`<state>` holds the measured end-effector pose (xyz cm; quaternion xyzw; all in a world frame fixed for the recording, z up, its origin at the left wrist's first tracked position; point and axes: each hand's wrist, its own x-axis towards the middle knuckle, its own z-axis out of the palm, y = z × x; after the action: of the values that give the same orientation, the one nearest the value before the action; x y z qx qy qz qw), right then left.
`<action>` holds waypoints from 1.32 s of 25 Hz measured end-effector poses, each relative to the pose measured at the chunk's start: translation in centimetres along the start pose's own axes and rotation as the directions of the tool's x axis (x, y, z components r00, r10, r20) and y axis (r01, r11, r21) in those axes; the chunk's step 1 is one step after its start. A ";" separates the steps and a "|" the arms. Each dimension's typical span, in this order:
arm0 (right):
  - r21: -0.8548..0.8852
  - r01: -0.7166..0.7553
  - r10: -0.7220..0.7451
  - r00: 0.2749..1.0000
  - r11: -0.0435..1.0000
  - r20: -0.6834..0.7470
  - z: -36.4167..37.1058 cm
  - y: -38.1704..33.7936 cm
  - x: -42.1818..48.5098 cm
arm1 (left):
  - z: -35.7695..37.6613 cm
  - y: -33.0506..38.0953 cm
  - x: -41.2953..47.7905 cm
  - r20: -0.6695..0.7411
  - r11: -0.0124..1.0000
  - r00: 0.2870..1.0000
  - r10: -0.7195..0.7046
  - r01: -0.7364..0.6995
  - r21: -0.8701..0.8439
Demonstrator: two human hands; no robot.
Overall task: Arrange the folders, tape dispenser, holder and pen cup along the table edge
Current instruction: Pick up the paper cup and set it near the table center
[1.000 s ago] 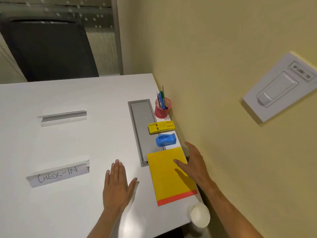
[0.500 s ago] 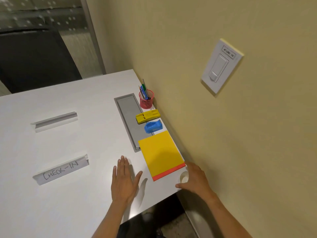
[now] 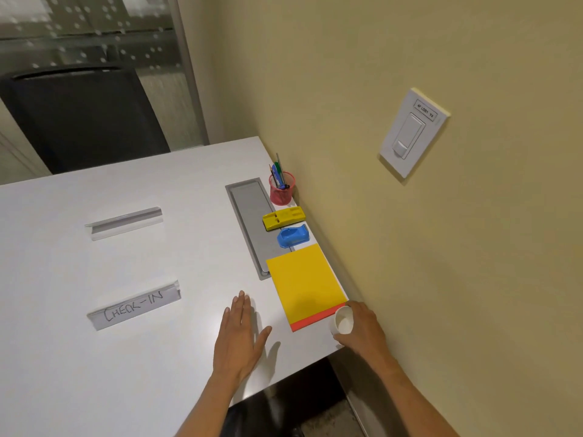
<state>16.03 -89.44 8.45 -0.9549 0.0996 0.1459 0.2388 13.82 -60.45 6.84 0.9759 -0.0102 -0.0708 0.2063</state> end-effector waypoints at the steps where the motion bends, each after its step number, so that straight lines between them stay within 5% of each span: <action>1: -0.002 0.017 -0.017 1.000 1.000 -0.016 0.0 -0.8 -0.2 | -0.3 -0.2 -0.2 0.003 1.000 1.000 0.005 -0.005 0.000; 21: -0.017 0.339 -0.338 0.931 0.941 -0.134 4.7 -28.6 -14.0 | -13.3 -13.6 -12.1 -0.111 0.989 0.990 0.089 -0.101 -0.112; 33: 0.091 0.557 -0.559 0.829 0.826 -0.004 8.4 -39.7 -18.1 | -17.9 -18.4 -15.9 -0.306 0.958 0.944 -0.123 0.033 -0.284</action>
<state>7.46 -48.79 24.20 -0.9292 -0.1798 0.0763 0.3138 0.45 -35.64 17.68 0.9357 0.0722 0.0798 0.3359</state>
